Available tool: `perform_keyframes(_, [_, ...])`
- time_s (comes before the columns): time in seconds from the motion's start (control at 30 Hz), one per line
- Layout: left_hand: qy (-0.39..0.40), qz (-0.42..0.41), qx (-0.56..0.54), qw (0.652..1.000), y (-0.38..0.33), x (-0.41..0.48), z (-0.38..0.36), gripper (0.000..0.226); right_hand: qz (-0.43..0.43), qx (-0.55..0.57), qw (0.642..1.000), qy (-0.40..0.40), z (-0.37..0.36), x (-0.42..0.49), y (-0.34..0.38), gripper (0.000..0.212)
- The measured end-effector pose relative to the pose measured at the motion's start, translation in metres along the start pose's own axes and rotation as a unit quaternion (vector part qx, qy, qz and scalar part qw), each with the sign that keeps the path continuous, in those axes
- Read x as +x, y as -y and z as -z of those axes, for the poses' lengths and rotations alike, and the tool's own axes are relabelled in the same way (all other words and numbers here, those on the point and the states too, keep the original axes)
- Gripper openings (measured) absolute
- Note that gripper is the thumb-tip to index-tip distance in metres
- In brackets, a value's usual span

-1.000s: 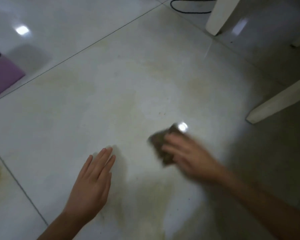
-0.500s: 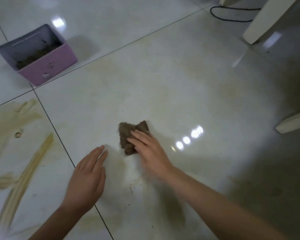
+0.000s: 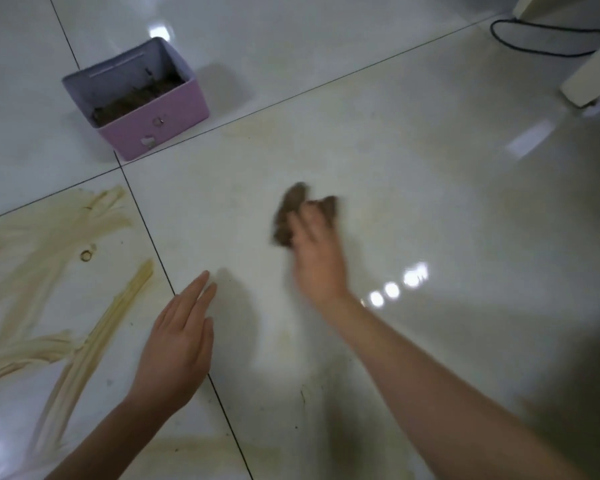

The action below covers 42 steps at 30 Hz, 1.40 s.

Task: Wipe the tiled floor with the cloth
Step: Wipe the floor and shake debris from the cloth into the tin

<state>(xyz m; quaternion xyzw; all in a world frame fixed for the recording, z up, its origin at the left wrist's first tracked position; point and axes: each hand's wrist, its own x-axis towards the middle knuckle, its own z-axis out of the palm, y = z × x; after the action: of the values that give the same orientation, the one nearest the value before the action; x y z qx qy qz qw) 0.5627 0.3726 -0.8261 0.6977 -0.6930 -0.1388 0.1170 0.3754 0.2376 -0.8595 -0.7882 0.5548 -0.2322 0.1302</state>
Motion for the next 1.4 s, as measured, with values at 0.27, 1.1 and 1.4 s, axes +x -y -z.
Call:
perform_keyframes(0.27, [-0.018, 0.048, 0.055, 0.997, 0.018, -0.003, 0.006, 0.052, 0.191, 0.184, 0.912, 0.312, 0.051, -0.015, 0.022, 0.032])
perform_keyframes(1.1, [-0.018, 0.136, 0.028, 0.99, 0.001, -0.001, 0.0, 0.049, 0.032, 0.157, 0.975, 0.157, 0.109, 0.007, -0.078, 0.028])
perform_keyframes(1.4, [0.026, 0.114, 0.048, 0.992, 0.005, -0.001, 0.006, 0.047, 0.124, 0.147, 0.961, 0.2, 0.057, -0.146, 0.009, 0.046])
